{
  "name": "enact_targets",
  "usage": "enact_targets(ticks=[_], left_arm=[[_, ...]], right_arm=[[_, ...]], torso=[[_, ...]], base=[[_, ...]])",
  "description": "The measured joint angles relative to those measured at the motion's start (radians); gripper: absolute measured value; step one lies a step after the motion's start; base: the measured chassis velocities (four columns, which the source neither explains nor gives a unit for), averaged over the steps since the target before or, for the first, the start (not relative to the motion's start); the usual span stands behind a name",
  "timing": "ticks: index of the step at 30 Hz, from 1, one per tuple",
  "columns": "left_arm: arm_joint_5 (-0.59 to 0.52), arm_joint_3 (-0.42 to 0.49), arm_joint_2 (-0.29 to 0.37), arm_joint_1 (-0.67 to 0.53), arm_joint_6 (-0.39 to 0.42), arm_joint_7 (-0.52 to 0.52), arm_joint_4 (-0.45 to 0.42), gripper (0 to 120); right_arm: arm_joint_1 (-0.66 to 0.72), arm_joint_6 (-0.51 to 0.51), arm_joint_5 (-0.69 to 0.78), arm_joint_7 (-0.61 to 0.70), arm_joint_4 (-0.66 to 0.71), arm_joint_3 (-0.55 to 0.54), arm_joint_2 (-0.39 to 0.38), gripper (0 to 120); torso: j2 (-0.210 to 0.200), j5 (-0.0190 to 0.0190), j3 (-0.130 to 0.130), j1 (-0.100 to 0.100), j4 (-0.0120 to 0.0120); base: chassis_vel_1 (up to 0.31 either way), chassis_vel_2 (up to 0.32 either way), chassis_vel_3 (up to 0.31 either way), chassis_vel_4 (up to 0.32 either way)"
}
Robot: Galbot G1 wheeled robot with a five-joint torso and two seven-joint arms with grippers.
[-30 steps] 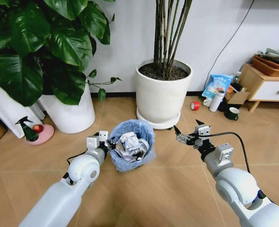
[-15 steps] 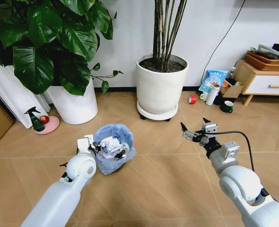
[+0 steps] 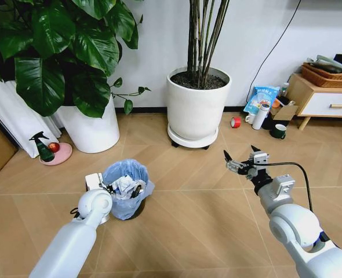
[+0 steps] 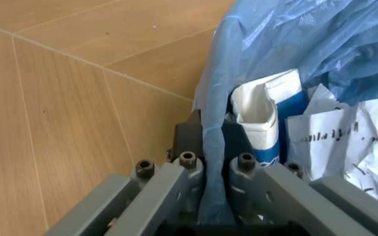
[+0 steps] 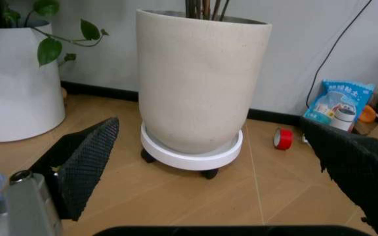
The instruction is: Pick up the trash bin and place the garbage on the floor into it.
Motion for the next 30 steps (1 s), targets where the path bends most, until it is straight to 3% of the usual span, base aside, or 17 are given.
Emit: enact_targets(ticks=[12, 17, 19, 25, 30], left_arm=[[-0.002, 0.002, -0.007, -0.009, -0.007, -0.004, 0.028, 0], [-0.001, 0.005, -0.007, -0.01, -0.006, -0.003, 0.03, 16], [0.013, 0.006, -0.006, -0.009, -0.014, 0.015, 0.03, 27], [0.033, 0.007, -0.005, -0.005, -0.042, 0.031, 0.025, 44], [0.121, 0.008, 0.0, -0.002, -0.095, 0.067, 0.017, 64]], right_arm=[[0.003, 0.014, -0.004, -0.002, -0.013, 0.0, 0.004, 100], [0.006, 0.016, -0.004, -0.002, -0.017, -0.001, 0.005, 100], [0.007, 0.016, -0.004, -0.003, -0.017, -0.003, 0.005, 100], [0.009, 0.017, -0.004, -0.003, -0.017, -0.005, 0.005, 100], [0.006, 0.019, -0.003, -0.003, -0.017, -0.005, 0.006, 100]], torso=[[0.0, -0.0002, 0.0, 0.0, -0.0001], [0.0, -0.0005, 0.0, 0.0, -0.0003], [0.0, -0.0005, 0.0, 0.0, -0.0002], [0.0, -0.0004, 0.0, 0.0, -0.0001], [0.0, -0.0002, 0.0, 0.0, -0.0002]], base=[[0.0, 0.0, 0.0, 0.0], [0.0, 0.0, 0.0, 0.0], [0.0, 0.0, 0.0, 0.0], [0.0, 0.0, 0.0, 0.0], [0.0, 0.0, 0.0, 0.0]])
